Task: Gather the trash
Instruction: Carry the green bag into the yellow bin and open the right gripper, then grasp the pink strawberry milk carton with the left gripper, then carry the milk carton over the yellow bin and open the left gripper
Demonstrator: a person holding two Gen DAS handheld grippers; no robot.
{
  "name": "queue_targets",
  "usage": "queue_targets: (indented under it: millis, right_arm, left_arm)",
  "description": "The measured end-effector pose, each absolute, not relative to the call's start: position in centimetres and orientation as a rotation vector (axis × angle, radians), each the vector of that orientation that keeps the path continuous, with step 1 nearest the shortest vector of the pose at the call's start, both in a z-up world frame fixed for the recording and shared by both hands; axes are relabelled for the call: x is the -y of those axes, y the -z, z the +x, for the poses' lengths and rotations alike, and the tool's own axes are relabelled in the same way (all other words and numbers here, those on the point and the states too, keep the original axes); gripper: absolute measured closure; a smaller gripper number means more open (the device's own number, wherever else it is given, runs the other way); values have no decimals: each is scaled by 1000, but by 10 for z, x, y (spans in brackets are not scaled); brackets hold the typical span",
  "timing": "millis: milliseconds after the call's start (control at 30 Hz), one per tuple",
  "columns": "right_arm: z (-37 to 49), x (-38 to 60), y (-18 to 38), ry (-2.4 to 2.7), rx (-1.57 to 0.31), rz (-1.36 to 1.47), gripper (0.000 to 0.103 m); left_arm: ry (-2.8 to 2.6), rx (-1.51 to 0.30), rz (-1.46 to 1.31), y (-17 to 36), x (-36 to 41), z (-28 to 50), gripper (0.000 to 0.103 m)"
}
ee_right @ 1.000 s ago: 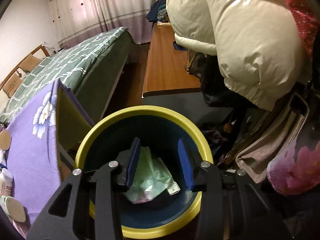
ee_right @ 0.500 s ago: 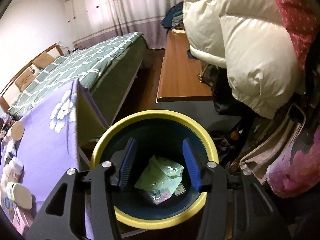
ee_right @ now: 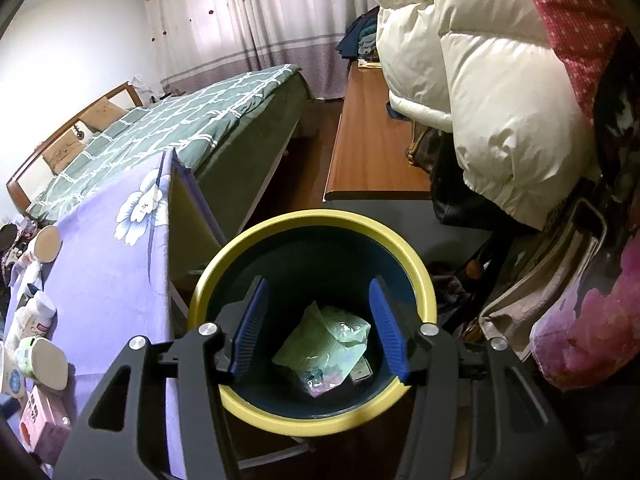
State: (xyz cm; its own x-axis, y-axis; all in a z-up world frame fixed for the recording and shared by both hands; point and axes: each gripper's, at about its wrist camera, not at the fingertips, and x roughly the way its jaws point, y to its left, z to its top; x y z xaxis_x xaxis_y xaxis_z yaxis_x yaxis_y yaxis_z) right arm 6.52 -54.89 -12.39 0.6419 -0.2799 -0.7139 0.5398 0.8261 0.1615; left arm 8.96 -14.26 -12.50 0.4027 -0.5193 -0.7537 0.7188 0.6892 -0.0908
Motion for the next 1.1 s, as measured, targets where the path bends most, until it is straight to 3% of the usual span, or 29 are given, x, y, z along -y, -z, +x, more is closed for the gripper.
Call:
queue_targets:
  millis: [333, 667, 867, 1100]
  right_arm:
    - [66, 547, 126, 465, -733, 392, 51]
    - [65, 548, 126, 459, -729, 402, 50]
    - [60, 553, 127, 459, -727, 410, 50]
    - [50, 556, 124, 460, -714, 405, 50]
  left_arm:
    - [842, -869, 305, 127, 158, 79, 14]
    - [787, -957, 390, 132, 186, 103, 33]
    - [792, -996, 436, 137, 196, 109, 51]
    - [824, -985, 425, 127, 201, 103, 52]
